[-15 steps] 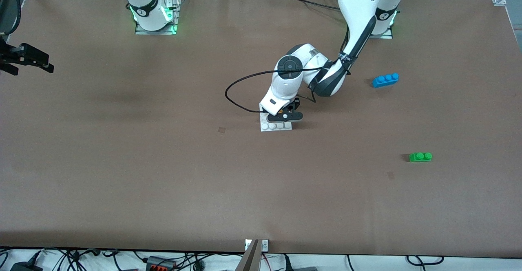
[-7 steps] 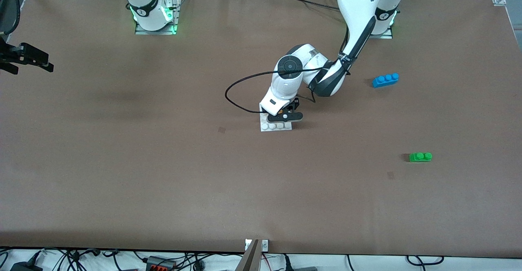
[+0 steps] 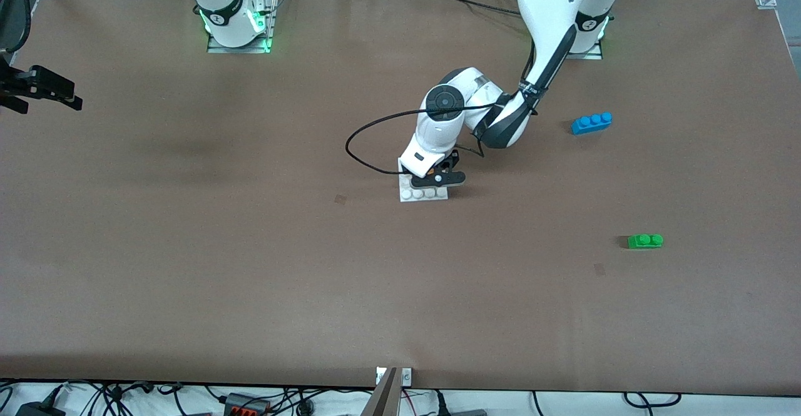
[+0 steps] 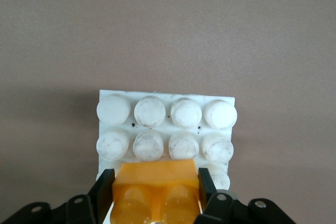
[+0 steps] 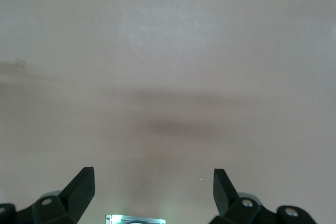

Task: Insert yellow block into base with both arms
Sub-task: 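Press the yellow block down onto the base with the left gripper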

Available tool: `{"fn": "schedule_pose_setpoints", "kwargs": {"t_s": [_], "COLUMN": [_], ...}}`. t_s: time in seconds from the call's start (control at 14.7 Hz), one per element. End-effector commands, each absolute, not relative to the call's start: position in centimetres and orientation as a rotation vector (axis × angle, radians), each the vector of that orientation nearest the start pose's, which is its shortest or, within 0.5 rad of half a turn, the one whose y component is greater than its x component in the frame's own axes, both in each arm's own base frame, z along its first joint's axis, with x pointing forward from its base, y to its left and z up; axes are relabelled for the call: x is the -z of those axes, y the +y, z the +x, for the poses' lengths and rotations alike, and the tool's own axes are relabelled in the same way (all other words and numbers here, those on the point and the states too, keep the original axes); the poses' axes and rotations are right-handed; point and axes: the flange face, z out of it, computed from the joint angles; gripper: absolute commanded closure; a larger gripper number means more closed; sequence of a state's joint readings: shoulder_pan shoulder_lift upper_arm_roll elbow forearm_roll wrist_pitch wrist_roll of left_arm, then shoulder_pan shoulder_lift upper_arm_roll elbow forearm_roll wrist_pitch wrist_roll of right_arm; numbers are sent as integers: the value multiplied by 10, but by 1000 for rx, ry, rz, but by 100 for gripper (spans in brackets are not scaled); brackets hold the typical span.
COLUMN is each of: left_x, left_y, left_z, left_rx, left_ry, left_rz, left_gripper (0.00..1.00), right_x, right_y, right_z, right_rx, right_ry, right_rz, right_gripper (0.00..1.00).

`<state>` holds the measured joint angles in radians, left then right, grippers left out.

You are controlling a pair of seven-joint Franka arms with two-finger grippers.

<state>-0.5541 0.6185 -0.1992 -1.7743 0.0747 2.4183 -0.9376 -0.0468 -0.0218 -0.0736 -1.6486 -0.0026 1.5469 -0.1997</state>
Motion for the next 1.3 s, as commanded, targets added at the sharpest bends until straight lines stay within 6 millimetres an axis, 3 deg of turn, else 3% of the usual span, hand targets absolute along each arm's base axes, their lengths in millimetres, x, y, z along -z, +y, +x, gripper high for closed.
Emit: {"fn": "schedule_pose_setpoints", "kwargs": {"t_s": [0.0, 1.23], "left_x": [-209, -209], "left_y": [-448, -455], "left_z": [490, 480], "left_rx": [-13, -29], "left_ry": [-300, -371], "left_rz": [-3189, -3177], "left_gripper": [43, 44], "right_x": [-600, -600], "right_y": [-66, -67], "right_z": [533, 533], "right_rx": [-125, -125], "right_ry": [-122, -120], "right_rz": [-3114, -3115], "right_gripper": [0, 0]}}
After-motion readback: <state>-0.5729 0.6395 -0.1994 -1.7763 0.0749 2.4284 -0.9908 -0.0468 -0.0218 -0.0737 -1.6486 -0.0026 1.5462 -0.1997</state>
